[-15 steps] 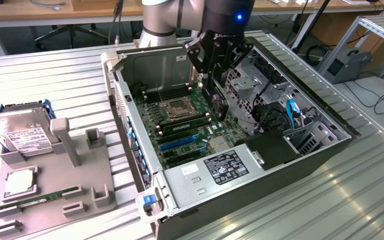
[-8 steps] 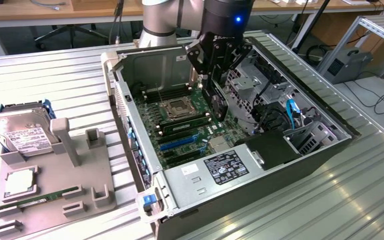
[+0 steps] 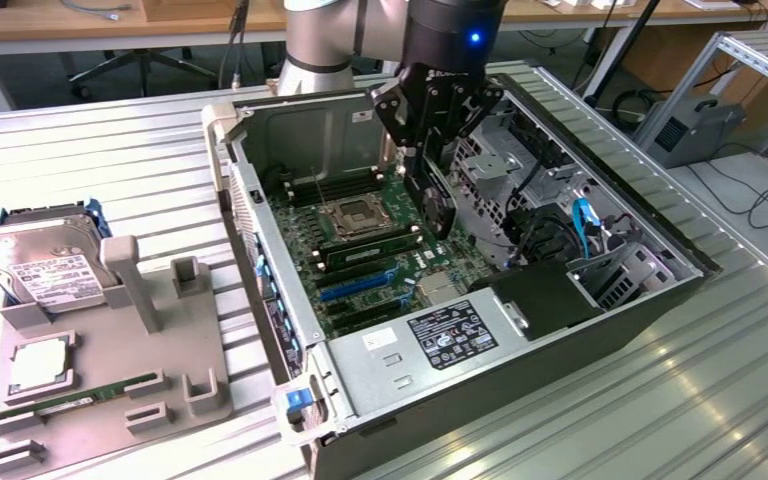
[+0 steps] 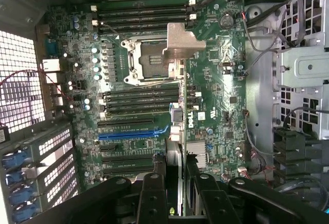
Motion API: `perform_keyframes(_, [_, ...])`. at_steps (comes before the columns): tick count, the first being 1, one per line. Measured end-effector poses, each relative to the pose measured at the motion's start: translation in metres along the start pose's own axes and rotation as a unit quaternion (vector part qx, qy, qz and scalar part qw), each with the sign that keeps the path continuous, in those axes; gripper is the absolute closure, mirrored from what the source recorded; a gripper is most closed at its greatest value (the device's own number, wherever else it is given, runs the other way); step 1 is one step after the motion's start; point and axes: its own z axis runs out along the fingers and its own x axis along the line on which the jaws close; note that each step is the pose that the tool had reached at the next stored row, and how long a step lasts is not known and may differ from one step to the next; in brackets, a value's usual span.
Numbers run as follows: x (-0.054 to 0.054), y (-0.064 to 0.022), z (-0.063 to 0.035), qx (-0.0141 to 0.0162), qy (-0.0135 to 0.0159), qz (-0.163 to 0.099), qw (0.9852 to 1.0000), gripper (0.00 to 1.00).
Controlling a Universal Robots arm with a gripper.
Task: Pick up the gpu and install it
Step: 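Pick up the gpu and move the gpu toward the slot, then insert the gpu into the slot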
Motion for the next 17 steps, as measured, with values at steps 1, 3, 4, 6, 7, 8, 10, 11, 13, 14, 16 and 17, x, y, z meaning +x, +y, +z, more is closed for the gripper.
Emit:
perform_keyframes(1, [0.0, 0.0, 0.0, 0.0, 0.0, 0.0, 1.0, 0.74])
perform_keyframes(3, [0.0, 0.0, 0.0, 0.0, 0.0, 0.0, 1.0, 0.74])
perform_keyframes(4, [0.0, 0.0, 0.0, 0.0, 0.0, 0.0, 1.0, 0.74])
perform_keyframes(6, [0.0, 0.0, 0.0, 0.0, 0.0, 0.0, 1.0, 0.74])
perform_keyframes(7, [0.0, 0.0, 0.0, 0.0, 0.0, 0.0, 1.0, 0.74])
perform_keyframes(8, [0.0, 0.0, 0.0, 0.0, 0.0, 0.0, 1.0, 0.74])
perform_keyframes(10, [0.0, 0.0, 0.0, 0.0, 0.0, 0.0, 1.0, 0.74])
perform_keyframes(11, [0.0, 0.0, 0.0, 0.0, 0.0, 0.0, 1.0, 0.74])
perform_keyframes(13, [0.0, 0.0, 0.0, -0.0001, -0.0001, -0.002, 1.0, 0.74])
perform_keyframes(14, [0.0, 0.0, 0.0, -0.0002, -0.0004, -0.007, 1.0, 0.74])
perform_keyframes(16, [0.0, 0.0, 0.0, -0.0004, -0.0007, -0.012, 0.9999, 0.74])
perform_keyframes(17, [0.0, 0.0, 0.0, -0.0005, -0.0008, -0.015, 0.9999, 0.74])
